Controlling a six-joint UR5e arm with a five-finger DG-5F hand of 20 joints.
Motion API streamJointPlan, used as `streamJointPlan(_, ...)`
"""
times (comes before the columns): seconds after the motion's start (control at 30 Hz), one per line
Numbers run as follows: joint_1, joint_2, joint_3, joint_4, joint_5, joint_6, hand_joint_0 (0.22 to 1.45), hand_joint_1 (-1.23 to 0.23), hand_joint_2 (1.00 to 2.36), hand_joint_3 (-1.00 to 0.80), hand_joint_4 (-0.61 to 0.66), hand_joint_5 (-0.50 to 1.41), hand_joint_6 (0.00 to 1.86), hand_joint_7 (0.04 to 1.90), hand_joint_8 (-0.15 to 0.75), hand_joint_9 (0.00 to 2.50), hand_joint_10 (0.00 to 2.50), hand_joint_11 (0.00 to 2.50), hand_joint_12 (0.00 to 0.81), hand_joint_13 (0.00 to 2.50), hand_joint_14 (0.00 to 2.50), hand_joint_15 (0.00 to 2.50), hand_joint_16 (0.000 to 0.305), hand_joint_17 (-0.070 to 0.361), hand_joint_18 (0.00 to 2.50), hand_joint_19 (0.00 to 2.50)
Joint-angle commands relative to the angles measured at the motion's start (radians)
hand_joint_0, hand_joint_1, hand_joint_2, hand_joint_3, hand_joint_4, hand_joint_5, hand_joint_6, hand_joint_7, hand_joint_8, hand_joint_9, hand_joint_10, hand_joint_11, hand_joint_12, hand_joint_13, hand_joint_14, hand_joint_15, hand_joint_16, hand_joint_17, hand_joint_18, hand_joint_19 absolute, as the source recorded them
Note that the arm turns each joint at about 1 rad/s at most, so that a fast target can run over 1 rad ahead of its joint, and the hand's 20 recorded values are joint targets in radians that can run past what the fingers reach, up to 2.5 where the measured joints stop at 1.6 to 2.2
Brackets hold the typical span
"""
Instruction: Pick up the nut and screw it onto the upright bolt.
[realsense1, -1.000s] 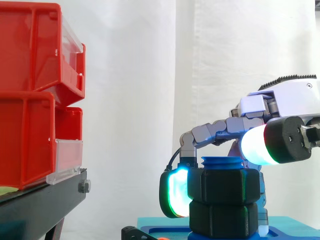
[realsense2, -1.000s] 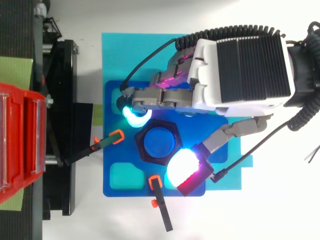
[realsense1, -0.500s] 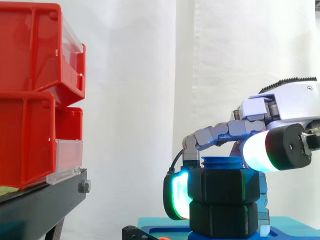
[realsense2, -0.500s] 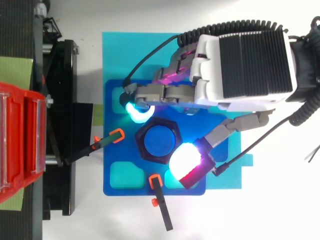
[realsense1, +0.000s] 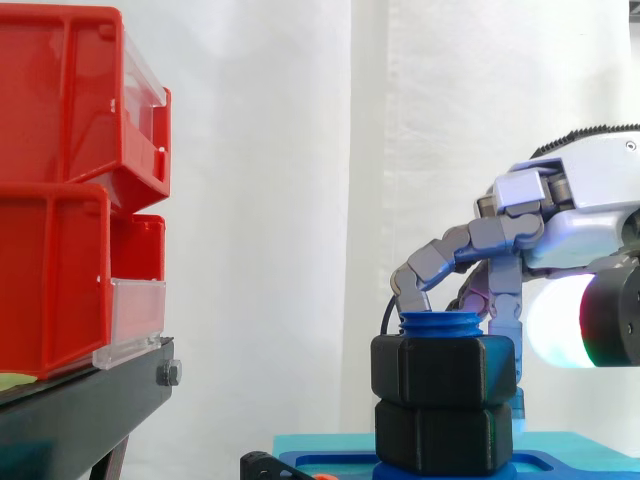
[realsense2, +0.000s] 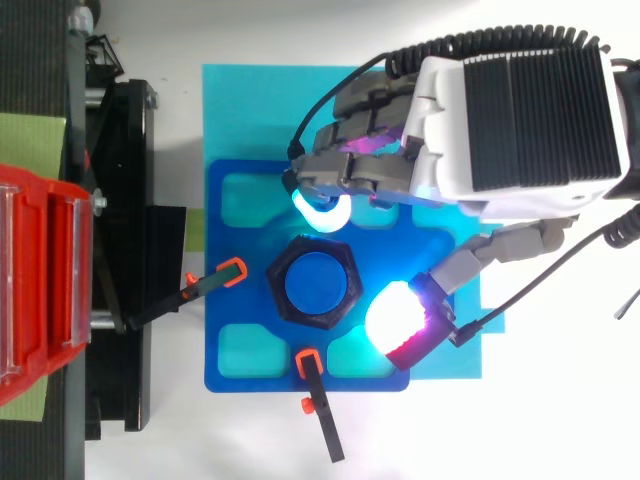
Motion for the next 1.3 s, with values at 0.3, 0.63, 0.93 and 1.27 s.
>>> streamJointPlan(0.3, 0.0, 0.007, 0.0, -0.002, 0.0, 0.0, 0.39, -0.52, 1.0, -0.5, 0.23, -0.15, 0.5, 0.77, 0.35, 0.95, 0.0, 0.09, 0.451, 0.63, 0.0, 0.06, 0.063, 0.142, 0.57, 0.22)
streamJointPlan(0.63, -0.006, 0.083, 0.0, -0.03, 0.005, -0.018, 0.38, -0.53, 1.0, -0.5, 0.19, -0.2, 0.5, 0.64, 0.321, 0.64, 0.0, 0.0, 0.452, 0.37, 0.0, 0.0, 0.067, 0.15, 0.33, 0.22)
streamJointPlan(0.93, -0.006, 0.175, 0.0, -0.206, 0.086, -0.031, 0.38, -0.53, 1.0, -0.5, 0.19, -0.2, 0.5, 0.65, 0.326, 0.6, 0.0, 0.0, 0.455, 0.33, 0.0, 0.0, 0.068, 0.152, 0.27, 0.23)
streamJointPlan(1.27, 0.006, 0.235, -0.001, -0.372, 0.248, 0.146, 0.39, -0.54, 1.0, -0.5, 0.2, -0.19, 0.5, 0.67, 0.328, 0.6, 0.0, 0.0, 0.452, 0.35, 0.0, 0.01, 0.066, 0.149, 0.29, 0.25)
